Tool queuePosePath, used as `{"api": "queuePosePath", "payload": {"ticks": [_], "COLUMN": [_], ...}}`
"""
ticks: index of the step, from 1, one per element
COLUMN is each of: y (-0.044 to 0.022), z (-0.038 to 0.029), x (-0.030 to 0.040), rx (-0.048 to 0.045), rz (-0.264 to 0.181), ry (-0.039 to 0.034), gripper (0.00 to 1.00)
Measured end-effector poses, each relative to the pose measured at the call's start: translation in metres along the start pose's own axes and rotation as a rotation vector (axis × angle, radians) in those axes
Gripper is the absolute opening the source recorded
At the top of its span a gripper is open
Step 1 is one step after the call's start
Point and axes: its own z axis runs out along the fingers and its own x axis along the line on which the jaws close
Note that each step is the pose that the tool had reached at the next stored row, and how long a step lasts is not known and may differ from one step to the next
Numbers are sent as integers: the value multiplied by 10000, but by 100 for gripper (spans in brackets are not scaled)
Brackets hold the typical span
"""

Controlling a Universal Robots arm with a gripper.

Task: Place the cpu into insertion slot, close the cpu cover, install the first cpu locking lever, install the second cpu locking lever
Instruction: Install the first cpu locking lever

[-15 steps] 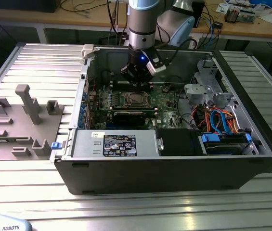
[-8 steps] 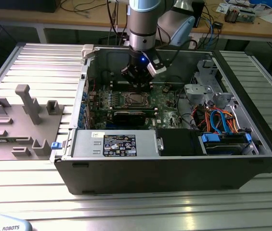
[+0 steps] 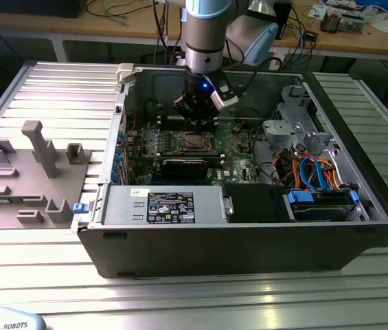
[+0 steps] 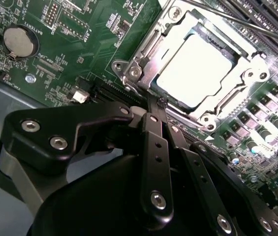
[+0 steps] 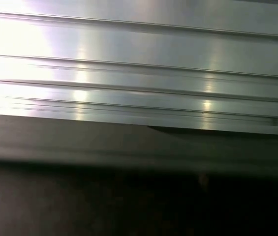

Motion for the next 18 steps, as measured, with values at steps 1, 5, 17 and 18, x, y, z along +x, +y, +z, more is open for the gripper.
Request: {"api": "queuePosePath", "payload": {"ticks": [1, 5, 17, 18], "y": [1, 2, -37, -39], "z": [-5, -68, -2, 3], "x": [-1, -5, -48, -57], "rx": [-3, 0, -11, -9], "rz": [-1, -4, -2, -3], "ry": [-3, 0, 138, 155], "gripper": [11, 11, 11, 11]}}
